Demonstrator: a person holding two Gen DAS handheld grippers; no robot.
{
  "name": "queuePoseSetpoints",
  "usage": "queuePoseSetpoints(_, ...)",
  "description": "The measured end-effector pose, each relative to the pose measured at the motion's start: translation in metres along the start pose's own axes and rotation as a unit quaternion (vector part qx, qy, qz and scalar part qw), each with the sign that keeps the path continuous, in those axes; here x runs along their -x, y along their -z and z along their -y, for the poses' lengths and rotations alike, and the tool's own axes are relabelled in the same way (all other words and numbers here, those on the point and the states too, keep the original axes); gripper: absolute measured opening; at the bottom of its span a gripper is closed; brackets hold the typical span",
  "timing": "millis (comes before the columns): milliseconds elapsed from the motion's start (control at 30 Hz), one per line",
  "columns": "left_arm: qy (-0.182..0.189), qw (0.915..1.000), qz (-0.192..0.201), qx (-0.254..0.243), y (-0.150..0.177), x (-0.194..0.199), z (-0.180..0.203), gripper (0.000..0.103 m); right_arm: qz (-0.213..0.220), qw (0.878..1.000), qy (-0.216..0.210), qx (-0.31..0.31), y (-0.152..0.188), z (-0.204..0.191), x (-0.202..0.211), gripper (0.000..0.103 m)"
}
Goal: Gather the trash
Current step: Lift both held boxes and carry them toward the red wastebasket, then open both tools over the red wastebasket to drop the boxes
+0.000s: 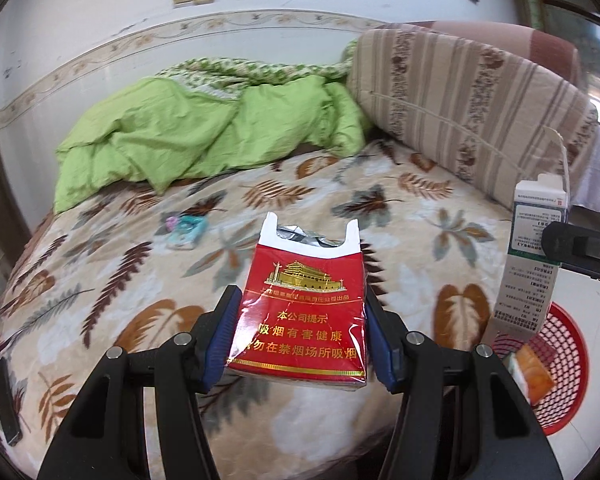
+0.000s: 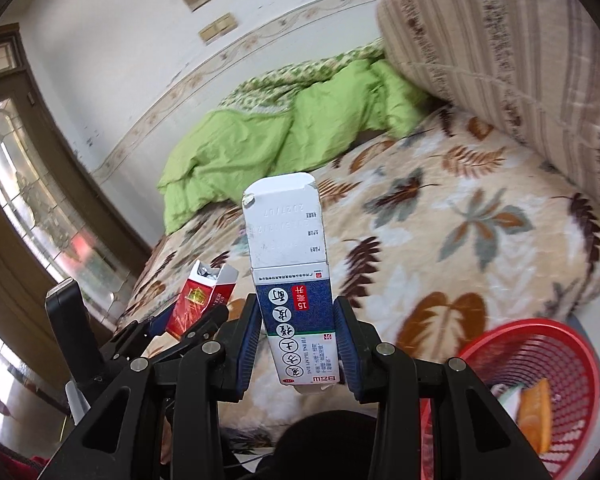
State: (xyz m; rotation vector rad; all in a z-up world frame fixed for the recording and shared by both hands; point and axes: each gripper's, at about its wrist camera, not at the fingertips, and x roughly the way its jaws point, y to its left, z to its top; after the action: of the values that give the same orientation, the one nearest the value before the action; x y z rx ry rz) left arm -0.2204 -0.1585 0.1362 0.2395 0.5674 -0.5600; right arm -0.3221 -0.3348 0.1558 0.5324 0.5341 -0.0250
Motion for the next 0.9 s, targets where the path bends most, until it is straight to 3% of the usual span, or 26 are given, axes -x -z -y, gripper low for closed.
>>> queuePoseSetpoints(300,0.047,0.9986,0.007,-0.023,-0.01,0.004,0.041,0.057,0.028,0.998,0.051,-0.017,0.001,0.024,0.054,0.039)
queuePoseSetpoints(700,0.094,0.9945,0.01,-0.045,-0.014,0.017,0.074,0.057,0.039,0.995,0.086,-0.044,0.013,0.044,0.093,0.039)
queuePoseSetpoints(900,0.141,0.9886,-0.004,-0.053,-0.014,0.023,0.091,0.057,0.042,0.992,0.107,-0.057,0.019,0.057,0.112,0.039)
